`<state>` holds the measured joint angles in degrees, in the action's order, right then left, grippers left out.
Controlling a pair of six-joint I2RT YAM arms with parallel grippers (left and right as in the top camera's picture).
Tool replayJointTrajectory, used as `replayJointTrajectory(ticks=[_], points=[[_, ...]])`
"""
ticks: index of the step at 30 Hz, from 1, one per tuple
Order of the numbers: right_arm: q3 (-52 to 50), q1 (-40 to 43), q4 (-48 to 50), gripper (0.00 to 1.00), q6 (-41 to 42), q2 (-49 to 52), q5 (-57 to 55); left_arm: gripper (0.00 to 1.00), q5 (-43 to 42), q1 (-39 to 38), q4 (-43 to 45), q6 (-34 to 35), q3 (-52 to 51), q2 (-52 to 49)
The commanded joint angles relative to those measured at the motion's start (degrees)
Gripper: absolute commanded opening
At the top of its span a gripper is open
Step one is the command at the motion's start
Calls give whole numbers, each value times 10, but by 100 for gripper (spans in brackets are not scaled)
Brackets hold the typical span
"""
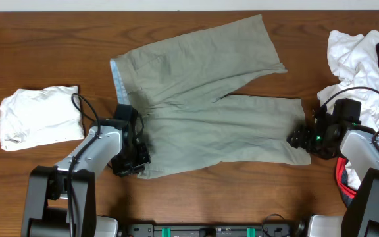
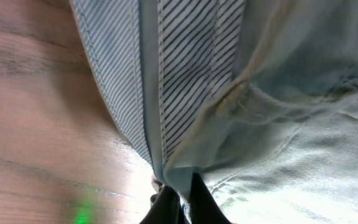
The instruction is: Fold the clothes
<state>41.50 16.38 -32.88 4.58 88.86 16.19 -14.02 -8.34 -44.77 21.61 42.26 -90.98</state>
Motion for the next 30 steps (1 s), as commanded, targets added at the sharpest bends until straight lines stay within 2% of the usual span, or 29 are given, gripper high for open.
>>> replayJointTrajectory(ticks=[1, 5, 9, 10, 21, 30], points=[[-22, 0, -1, 50, 0, 23, 14, 6, -20, -3, 10, 2, -29, -29], [-22, 0, 8, 34, -2, 23, 51, 6, -20, -4, -15, 0, -16, -21], [-22, 1, 12, 6, -17, 23, 98, 6, -20, -4, -45, -3, 5, 13], [-22, 1, 12, 3, -17, 23, 98, 6, -20, -4, -47, -3, 10, 28], [-4, 1, -21, 1, -8, 5, 89, 6, -9, -4, -53, -5, 15, 130], [94, 17, -159, 1, -1, -161, 64, 6, -9, -4, -116, -5, 16, 280]])
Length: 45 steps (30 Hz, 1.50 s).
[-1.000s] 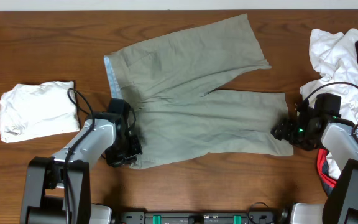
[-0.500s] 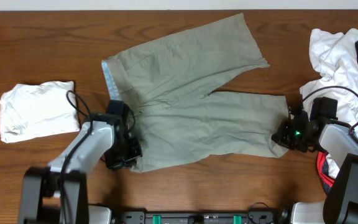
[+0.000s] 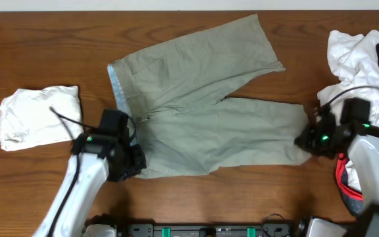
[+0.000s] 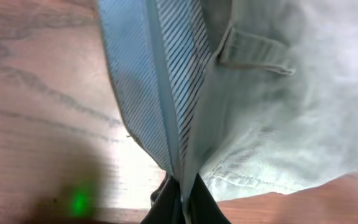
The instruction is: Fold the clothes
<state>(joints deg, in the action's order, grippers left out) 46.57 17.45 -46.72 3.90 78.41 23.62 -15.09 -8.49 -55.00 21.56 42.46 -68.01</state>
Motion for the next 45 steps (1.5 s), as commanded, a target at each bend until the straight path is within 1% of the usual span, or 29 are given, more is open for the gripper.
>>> replayJointTrajectory(ticks=[1, 6, 10, 14, 18, 20, 22, 25, 30, 33, 37, 45], points=[[55, 6, -34, 1, 6, -73, -20, 6, 2, -2, -19, -5, 14, 70], [103, 7, -104, 1, 15, -146, -67, 6, 4, -2, -46, -11, 14, 186], [116, 7, -134, 1, 24, -187, -76, 6, 8, -2, -76, -11, 22, 270], [118, 7, -155, 1, 40, -228, -89, 6, 28, -2, -103, -3, 45, 329], [128, 6, -166, 1, 44, -262, -109, 6, 67, -2, -107, 18, 75, 349], [136, 6, -163, 1, 44, -270, -110, 6, 90, -2, -90, 26, 89, 347], [142, 5, -154, 1, 45, -268, -109, 6, 95, -2, -56, 26, 91, 339], [142, -3, -126, 1, 44, -240, -105, 6, 96, -2, -11, 28, 91, 300], [142, -31, -53, 1, 44, -146, -76, 6, 105, -2, 58, 21, 91, 194], [142, -61, 27, 1, 44, -72, -64, 6, 129, -2, 115, 16, 91, 125], [142, -97, 133, 1, 44, 12, -55, 6, 145, 10, 179, 16, 92, 57], [142, -163, 360, 1, 49, 146, -55, 6, 145, 82, 284, 28, 92, -11]])
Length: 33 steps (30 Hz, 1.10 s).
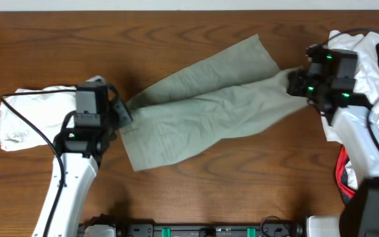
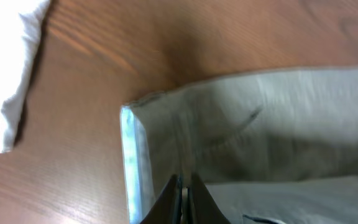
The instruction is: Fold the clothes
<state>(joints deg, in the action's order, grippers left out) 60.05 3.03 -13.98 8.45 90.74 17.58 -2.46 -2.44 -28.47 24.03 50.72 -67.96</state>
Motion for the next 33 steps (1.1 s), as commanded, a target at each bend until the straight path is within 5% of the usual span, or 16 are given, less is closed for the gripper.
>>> replayJointTrajectory(ticks=[1, 6, 7, 10, 11, 27, 33], points=[[7, -26, 65, 1, 12, 38, 2, 6, 19, 31, 36, 3, 9, -22], [7, -45, 172, 5, 50, 105, -17, 6, 19, 42, 105, 2, 9, -89], [7, -47, 191, 18, 57, 120, -17, 6, 19, 42, 121, 3, 9, -107], [15, -47, 217, 92, 75, 165, -17, 6, 19, 42, 161, 3, 9, -158], [19, -47, 217, 99, 75, 176, -17, 6, 19, 42, 169, 3, 9, -172], [22, -20, 30, 99, -30, 69, -5, 26, 21, 64, 236, -25, 40, -187], [22, -20, -33, 99, -90, 43, 9, 25, -74, 63, 116, -26, 64, -169]])
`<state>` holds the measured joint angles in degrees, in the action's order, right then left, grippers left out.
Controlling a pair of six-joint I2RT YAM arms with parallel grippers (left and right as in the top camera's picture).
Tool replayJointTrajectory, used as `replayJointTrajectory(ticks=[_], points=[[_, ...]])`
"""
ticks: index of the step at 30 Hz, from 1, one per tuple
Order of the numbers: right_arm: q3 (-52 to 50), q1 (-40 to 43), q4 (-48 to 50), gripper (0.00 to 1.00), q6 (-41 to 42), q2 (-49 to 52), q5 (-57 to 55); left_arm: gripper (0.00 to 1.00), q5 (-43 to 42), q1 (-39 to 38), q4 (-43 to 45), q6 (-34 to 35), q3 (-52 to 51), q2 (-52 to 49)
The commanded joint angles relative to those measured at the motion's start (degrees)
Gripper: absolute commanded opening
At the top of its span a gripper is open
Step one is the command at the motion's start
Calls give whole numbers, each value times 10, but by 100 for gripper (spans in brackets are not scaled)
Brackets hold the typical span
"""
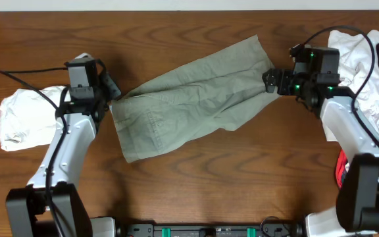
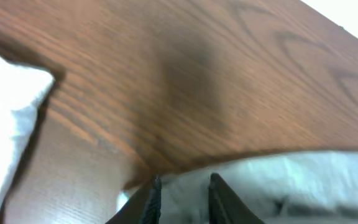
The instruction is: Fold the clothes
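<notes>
The khaki shorts (image 1: 189, 99) lie folded in half along their length, one leg on top of the other, slanting from the waist at lower left to the hems at upper right. My left gripper (image 1: 112, 92) is at the waistband corner. In the left wrist view, my left gripper (image 2: 184, 186) has its jaws apart, with the pale cloth (image 2: 278, 186) under and between them. My right gripper (image 1: 270, 79) touches the leg hems. Only the overhead view shows it, too small to tell whether it is open or shut.
A folded white garment (image 1: 35, 118) lies at the left, just beyond my left arm, and shows in the wrist view as white cloth (image 2: 5, 124). A heap of white and dark clothes (image 1: 364, 52) sits at the far right, with a red-edged item (image 1: 344, 178) below it.
My left gripper has opened and let go of the waistband, and it now sits a little farther back. My right gripper has moved left with the hem, and the top leg now lies slack on the lower one.
First the shorts lay spread out, my grippers shut on the near waist corner and the near leg's hem. Those edges were then lifted slightly. Later both were far back, the near half lying over the far half. Now the shorts lie folded and my left gripper is open.
</notes>
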<state>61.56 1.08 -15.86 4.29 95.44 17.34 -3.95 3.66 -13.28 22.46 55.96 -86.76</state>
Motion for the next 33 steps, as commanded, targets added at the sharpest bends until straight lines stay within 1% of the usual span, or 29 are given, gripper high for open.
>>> replayJointTrajectory(ticks=[1, 2, 3, 5, 7, 8, 9, 10, 11, 13, 14, 15, 16, 17, 19, 22, 25, 28, 31, 33], points=[[6, 0, -21, 99, -50, -3, 12, 21, -73, 2, -58, -11, 12, 25], [6, 0, -28, 99, -59, -2, 15, 13, -88, 2, -84, -19, 12, 33], [6, 0, -33, 99, -67, -2, 19, 7, -102, 1, -110, -26, 12, 41], [6, 0, -40, 99, -79, -2, 29, 6, -116, -5, -149, -48, 12, 53], [6, 0, -46, 99, -83, -2, 33, 6, -114, -16, -177, -90, 12, 56], [6, 0, -48, 99, -83, -2, 33, 10, -107, -21, -184, -105, 11, 55], [6, 0, -50, 99, -82, -2, 33, 17, -90, -28, -188, -113, 9, 53], [6, 0, -53, 99, -82, -2, 33, 23, -71, -32, -189, -116, 6, 51], [6, 0, -56, 99, -82, -2, 33, 27, -49, -37, -188, -116, 4, 48], [6, 0, -62, 99, -82, -2, 32, 29, -33, -42, -189, -117, 3, 41], [6, 0, -64, 99, -82, -2, 32, 25, -38, -44, -191, -118, 3, 39], [6, 0, -67, 99, -83, -2, 32, 14, -46, -46, -193, -123, 3, 38], [6, 0, -69, 99, -83, -2, 32, 9, -55, -49, -197, -130, 3, 37], [6, 0, -70, 99, -83, -2, 32, 6, -61, -53, -199, -137, 2, 37], [6, 0, -71, 99, -83, -2, 32, 5, -61, -63, -198, -139, 0, 32], [6, 0, -71, 99, -82, -2, 32, 6, -61, -75, -197, -139, 0, 13], [6, 0, -71, 99, -82, -2, 32, 6, -61, -83, -187, -139, 0, -19], [6, 0, -71, 99, -82, -2, 32, 6, -61, -85, -151, -139, 0, -56], [6, 0, -71, 99, -82, -2, 32, 6, -54, -82, -75, -139, 0, -97], [6, 0, -72, 99, -82, -2, 32, 8, -30, -75, -16, -131, 3, -121]])
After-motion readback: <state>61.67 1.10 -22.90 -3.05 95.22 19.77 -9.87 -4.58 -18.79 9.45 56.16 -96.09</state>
